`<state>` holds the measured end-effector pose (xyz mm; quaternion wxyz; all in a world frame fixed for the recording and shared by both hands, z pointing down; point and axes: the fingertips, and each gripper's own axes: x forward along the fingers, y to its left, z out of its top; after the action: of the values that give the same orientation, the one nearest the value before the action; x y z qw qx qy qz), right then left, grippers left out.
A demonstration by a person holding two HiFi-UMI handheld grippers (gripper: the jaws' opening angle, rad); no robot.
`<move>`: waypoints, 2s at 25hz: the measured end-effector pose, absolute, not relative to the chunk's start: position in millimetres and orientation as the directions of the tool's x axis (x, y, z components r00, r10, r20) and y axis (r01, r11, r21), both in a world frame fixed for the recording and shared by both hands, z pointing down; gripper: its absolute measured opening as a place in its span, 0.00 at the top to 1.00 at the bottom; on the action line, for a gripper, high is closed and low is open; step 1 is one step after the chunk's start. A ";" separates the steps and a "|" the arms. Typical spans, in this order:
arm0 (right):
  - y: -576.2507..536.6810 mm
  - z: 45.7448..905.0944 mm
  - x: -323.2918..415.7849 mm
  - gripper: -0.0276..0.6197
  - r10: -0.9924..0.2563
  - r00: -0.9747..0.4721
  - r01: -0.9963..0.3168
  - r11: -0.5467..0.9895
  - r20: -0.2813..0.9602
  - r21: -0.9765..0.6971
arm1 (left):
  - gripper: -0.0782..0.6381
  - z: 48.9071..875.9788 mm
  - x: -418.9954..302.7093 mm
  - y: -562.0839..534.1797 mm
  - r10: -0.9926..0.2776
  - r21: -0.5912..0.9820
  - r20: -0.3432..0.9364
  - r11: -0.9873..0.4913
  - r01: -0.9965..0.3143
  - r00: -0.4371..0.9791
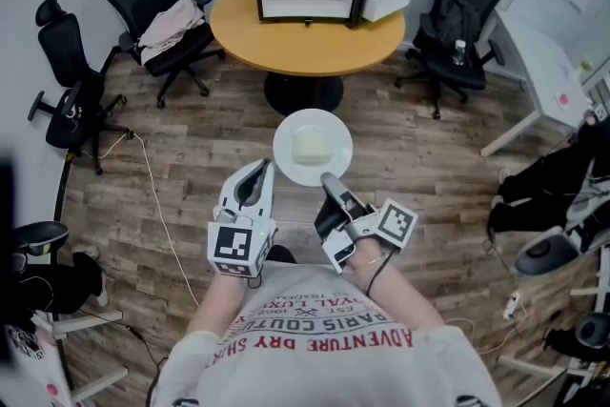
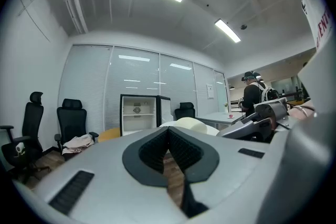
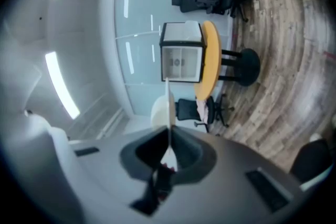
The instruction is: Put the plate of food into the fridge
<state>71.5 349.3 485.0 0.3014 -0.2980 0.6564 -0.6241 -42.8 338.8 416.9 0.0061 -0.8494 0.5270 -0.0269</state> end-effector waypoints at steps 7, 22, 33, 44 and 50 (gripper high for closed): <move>344.2 495.6 77.2 0.90 -0.774 -0.633 -0.018 0.030 -0.012 -0.999 | 0.85 429.4 -38.1 336.2 -0.888 -0.031 0.055 -0.458 -0.888 0.456; 212.0 500.8 36.6 0.90 -0.799 -0.600 -0.045 -0.022 0.045 -0.999 | 0.85 433.1 -82.8 191.4 -0.871 0.022 0.070 -0.486 -0.874 0.487; 70.9 486.3 -13.3 0.90 -0.864 -0.504 -0.033 0.000 0.016 -0.999 | 0.85 418.5 -134.1 48.3 -0.814 0.001 0.071 -0.578 -0.816 0.577; -7.1 494.4 -21.7 0.90 -0.865 -0.500 -0.029 -0.028 0.039 -0.999 | 0.85 437.0 -131.8 -25.9 -0.799 0.026 0.103 -0.594 -0.804 0.593; -70.4 502.2 -5.0 0.90 -0.830 -0.556 -0.025 -0.033 0.041 -0.999 | 0.85 437.0 -116.6 -82.4 -0.841 0.016 0.099 -0.533 -0.846 0.532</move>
<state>-5.0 -70.4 502.2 0.3196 -0.3461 0.6174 -0.6300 -116.6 -82.4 437.0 -0.0308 -0.8747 0.4820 -0.0395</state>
